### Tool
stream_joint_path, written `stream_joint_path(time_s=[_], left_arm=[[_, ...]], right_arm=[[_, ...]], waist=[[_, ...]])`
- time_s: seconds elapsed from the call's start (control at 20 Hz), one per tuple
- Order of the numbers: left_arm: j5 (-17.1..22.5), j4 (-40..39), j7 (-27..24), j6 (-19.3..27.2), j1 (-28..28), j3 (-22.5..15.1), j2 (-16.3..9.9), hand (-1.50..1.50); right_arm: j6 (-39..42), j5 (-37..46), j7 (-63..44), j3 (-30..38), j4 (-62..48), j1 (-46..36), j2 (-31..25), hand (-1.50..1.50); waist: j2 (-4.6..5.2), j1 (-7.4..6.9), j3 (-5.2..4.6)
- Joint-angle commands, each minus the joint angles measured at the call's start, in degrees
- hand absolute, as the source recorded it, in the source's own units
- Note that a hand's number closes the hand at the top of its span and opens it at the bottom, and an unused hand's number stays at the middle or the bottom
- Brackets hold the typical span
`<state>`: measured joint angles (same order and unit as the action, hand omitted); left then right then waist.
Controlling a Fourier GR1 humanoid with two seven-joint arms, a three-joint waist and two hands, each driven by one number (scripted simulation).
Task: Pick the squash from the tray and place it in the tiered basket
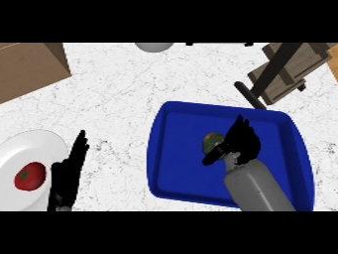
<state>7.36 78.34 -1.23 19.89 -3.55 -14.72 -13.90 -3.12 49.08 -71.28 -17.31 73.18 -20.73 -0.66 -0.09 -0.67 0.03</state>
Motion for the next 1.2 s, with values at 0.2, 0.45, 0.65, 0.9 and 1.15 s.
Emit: stream_joint_path(time_s=[0.2,0.45,0.65,0.9,1.15], left_arm=[[1.4,-2.4,1.8,-3.6,4.0,2.4,-1.5,0.00],[-1.8,-0.6,1.8,-0.1,1.4,0.3,1.3,0.00],[0.6,2.4,0.5,-3.6,-2.4,3.0,-1.9,0.00],[-1.8,0.0,1.0,0.5,-1.3,1.5,2.2,0.00],[-0.7,1.8,2.1,-0.9,-2.0,2.6,0.6,0.00]], right_arm=[[-6.2,-1.9,-13.1,-2.7,-4.3,-1.9,0.6,1.50],[-8.2,-1.3,-7.7,-4.0,-6.5,-1.0,0.6,1.50],[-3.4,4.5,-4.4,-3.6,-7.9,-1.0,0.3,1.50],[12.6,-2.6,-0.3,1.3,9.1,1.4,-11.5,1.50],[22.5,-9.4,1.2,8.9,23.5,3.8,-23.4,1.50]], waist=[[0.23,0.12,-0.05],[0.17,0.15,-0.02],[0.03,0.29,-0.05],[-0.51,2.33,-0.13],[-0.82,3.29,-0.17]])
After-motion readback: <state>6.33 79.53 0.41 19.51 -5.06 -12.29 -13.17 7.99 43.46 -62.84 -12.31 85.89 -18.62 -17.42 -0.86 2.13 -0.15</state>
